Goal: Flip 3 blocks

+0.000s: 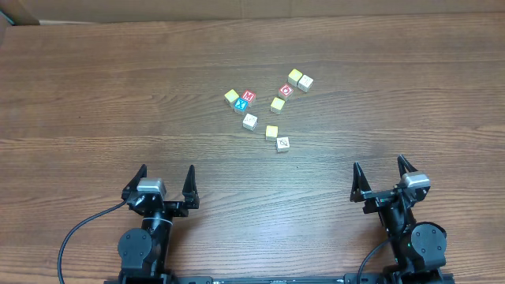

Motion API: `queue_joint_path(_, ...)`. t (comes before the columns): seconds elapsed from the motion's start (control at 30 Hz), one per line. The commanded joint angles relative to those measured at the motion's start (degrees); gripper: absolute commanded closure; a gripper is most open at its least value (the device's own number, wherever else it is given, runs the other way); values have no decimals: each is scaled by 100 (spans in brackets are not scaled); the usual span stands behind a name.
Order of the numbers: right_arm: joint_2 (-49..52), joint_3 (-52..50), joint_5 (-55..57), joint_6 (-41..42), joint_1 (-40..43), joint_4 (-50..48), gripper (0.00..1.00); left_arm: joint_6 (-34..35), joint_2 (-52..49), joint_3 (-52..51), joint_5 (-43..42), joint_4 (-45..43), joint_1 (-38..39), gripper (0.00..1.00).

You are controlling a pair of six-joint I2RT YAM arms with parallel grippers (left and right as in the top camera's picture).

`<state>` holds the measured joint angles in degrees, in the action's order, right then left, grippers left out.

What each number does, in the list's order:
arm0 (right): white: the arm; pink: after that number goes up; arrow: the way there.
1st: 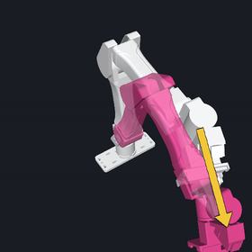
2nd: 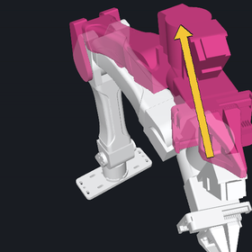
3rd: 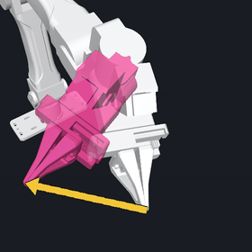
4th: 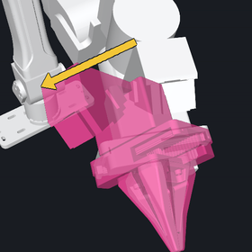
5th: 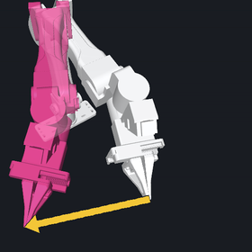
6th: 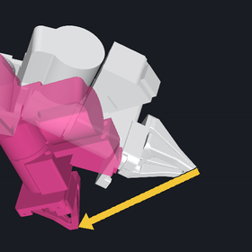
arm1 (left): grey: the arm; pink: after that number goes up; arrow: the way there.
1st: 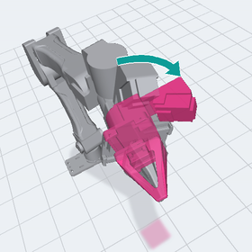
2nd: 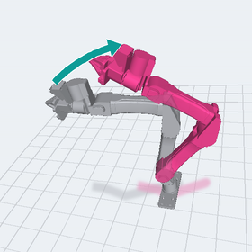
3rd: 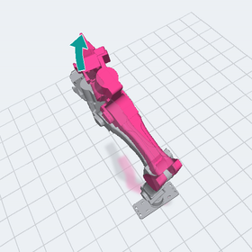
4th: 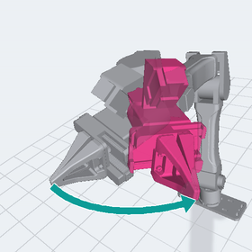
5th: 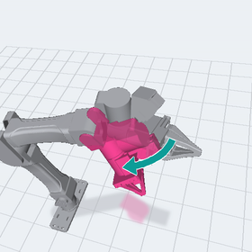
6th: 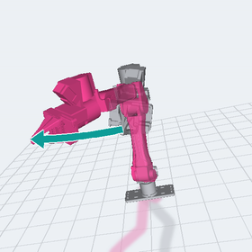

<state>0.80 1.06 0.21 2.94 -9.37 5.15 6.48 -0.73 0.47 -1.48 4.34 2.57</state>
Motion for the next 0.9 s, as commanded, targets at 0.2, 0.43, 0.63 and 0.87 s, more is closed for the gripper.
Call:
queue_joint_path(0.2, -63, -61, -28, -39, 22, -33, 0, 83, 48, -20, 42, 13, -39, 0)
queue_joint_path(0.43, -63, -61, -28, -39, 22, -33, 0, 83, 48, -20, 42, 13, -39, 0)
queue_joint_path(0.63, -63, -61, -26, -42, 22, -33, 0, 81, 46, -20, 42, 11, -39, 0)
queue_joint_path(0.87, -63, -61, -35, 345, 22, -140, 0, 328, 48, -20, -133, -2, -31, 0)
